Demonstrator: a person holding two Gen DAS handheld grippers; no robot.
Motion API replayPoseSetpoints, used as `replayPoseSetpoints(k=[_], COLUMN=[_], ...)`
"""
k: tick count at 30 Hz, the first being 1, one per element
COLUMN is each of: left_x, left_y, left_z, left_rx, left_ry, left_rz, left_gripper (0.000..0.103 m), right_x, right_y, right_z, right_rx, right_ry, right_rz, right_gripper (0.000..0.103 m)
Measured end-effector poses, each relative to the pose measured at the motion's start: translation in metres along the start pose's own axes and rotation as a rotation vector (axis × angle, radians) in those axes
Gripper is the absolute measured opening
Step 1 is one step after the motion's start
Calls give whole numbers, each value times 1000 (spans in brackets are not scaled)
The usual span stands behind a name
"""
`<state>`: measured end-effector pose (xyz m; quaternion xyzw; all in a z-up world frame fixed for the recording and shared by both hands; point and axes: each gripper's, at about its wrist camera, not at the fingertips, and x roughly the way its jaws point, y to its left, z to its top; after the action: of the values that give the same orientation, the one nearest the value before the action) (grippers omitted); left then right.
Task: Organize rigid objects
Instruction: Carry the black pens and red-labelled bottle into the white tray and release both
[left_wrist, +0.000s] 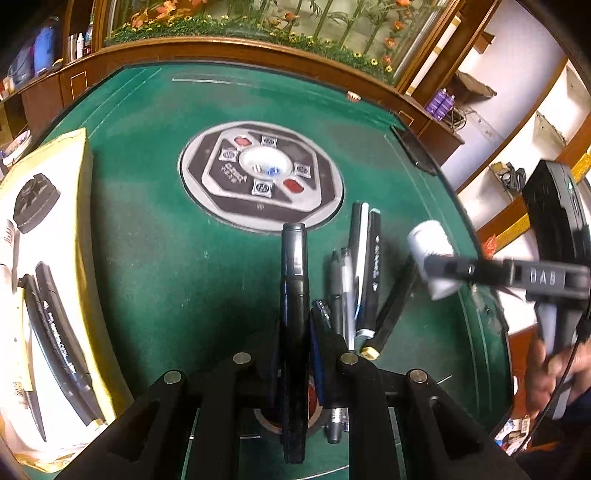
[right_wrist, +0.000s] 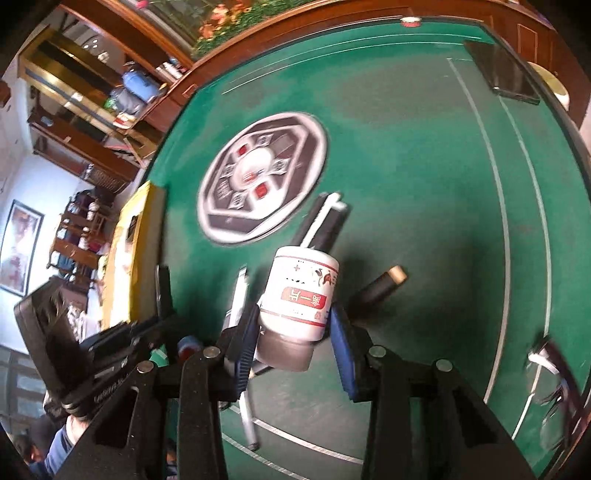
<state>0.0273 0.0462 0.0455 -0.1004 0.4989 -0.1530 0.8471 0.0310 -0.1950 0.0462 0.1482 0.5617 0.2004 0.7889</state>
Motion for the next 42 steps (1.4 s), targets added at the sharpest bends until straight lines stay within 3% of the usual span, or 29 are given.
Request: replayPoseSetpoints(k=[11,24,42], left_x=[-42,-94,-141], left_y=[15,49,113], left_z=[-5,-21,-38], left_rx=[-49,-131,-219], left_ry=[-89,-193,-232], left_rz=[-16,23,62], left_gripper=[14,15,15], right_x=[-3,7,42], right_y=[61,128,208], right_z=[-11,-20,-38], right_rx=[-154,-307,-455], right_ry=[-11,15,55], right_rz=[38,84,131], right_gripper=[37,37,37])
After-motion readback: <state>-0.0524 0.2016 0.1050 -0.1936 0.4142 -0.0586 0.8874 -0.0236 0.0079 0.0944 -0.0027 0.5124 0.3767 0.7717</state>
